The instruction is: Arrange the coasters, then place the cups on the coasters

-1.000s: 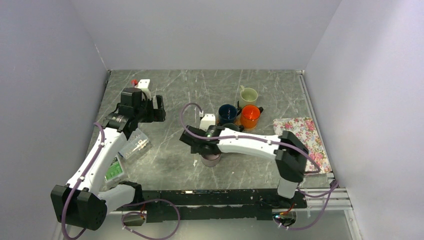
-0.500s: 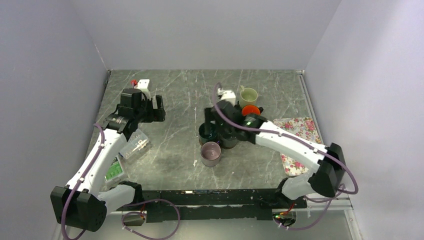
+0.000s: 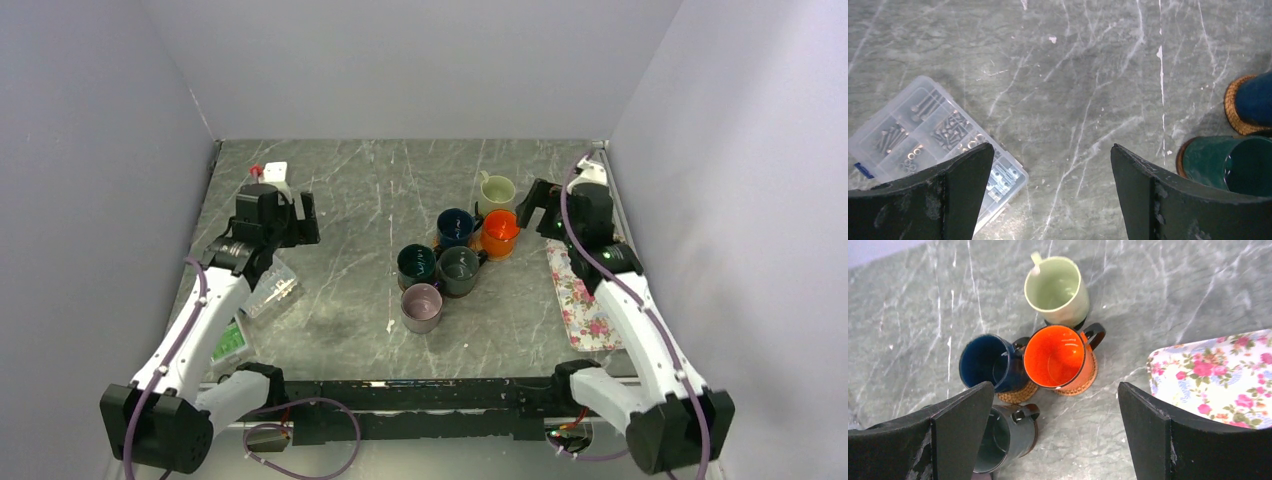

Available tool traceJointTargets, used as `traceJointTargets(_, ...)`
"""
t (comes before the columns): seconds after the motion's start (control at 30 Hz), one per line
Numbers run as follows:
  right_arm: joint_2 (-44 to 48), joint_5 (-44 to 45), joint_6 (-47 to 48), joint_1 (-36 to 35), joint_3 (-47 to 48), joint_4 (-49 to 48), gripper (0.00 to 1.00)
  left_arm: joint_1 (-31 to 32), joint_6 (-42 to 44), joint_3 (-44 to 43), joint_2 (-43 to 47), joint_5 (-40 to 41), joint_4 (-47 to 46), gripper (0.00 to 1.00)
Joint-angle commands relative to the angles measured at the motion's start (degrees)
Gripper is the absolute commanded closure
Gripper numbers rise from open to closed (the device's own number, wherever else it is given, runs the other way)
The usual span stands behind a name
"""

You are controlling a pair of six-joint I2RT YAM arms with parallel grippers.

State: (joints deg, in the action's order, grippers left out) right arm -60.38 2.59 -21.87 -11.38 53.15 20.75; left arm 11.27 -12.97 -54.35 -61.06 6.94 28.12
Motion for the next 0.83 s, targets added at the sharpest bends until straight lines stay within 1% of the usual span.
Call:
traceJointTargets(0.0, 8.4, 3.8, 3.3, 1.3, -1.8, -5.9, 0.0, -0.4, 1.3, 1.5, 4.6, 4.3, -4.7, 0.06)
traceJointTargets(0.17, 17.2, 13.7, 6.9, 1.2, -5.9, -10.3, 0.0, -0.4, 2.3, 2.8, 7.4, 6.1, -6.3, 0.06)
traceJointTargets(0.27, 20.7, 17.1, 8.6, 1.2, -7.9, -11.8, 0.0, -0.4, 2.6, 2.8, 8.5, 8.0, -6.4, 0.06)
traceJointTargets(0.53, 22.6, 17.3, 9.9, 1.1, -9.1, -12.3, 0.0, -0.4, 2.6, 4.0, 12.8, 8.9, -7.7, 0.07)
traceJointTargets(0.8, 22.3, 17.1, 9.7, 1.2, -9.0, -11.7, 0.0, -0.4, 2.3, 3.8, 13.5, 9.1, -7.5, 0.06)
